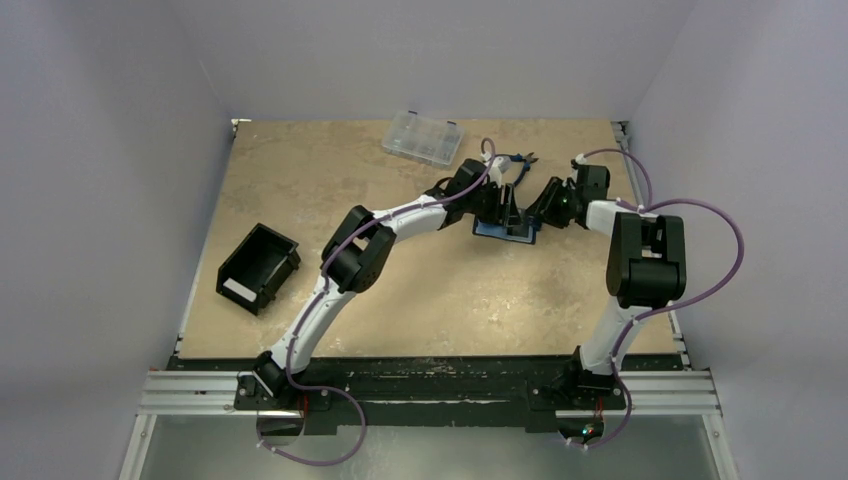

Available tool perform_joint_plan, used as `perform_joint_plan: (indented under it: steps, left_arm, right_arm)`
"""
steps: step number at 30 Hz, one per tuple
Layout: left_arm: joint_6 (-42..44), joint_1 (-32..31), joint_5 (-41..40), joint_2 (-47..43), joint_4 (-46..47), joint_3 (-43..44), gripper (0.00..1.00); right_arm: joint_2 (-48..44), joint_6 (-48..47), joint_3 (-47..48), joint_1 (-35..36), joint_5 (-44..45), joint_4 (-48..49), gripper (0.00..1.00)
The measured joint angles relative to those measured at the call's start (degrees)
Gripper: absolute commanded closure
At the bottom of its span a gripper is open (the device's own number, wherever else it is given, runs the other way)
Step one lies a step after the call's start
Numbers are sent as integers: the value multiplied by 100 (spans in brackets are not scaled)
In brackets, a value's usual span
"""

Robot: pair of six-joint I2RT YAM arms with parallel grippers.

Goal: Put the credit cards into the card holder
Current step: Insert the credit card into the card holder.

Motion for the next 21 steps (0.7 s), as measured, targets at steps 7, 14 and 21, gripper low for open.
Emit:
perform_joint_plan:
  steps: [7, 14, 21]
  left_arm:
    - [2, 2, 203, 92, 22, 111, 44]
    - [-26, 13, 238, 48, -157, 151, 36]
    - [-144, 48, 234, -450, -597, -306, 30]
  right_arm:
    - [-68, 396, -160, -57, -481, 785, 53]
    - [-413, 393, -260, -57, -673, 706, 49]
    - [-501, 50, -262, 15, -398, 103, 44]
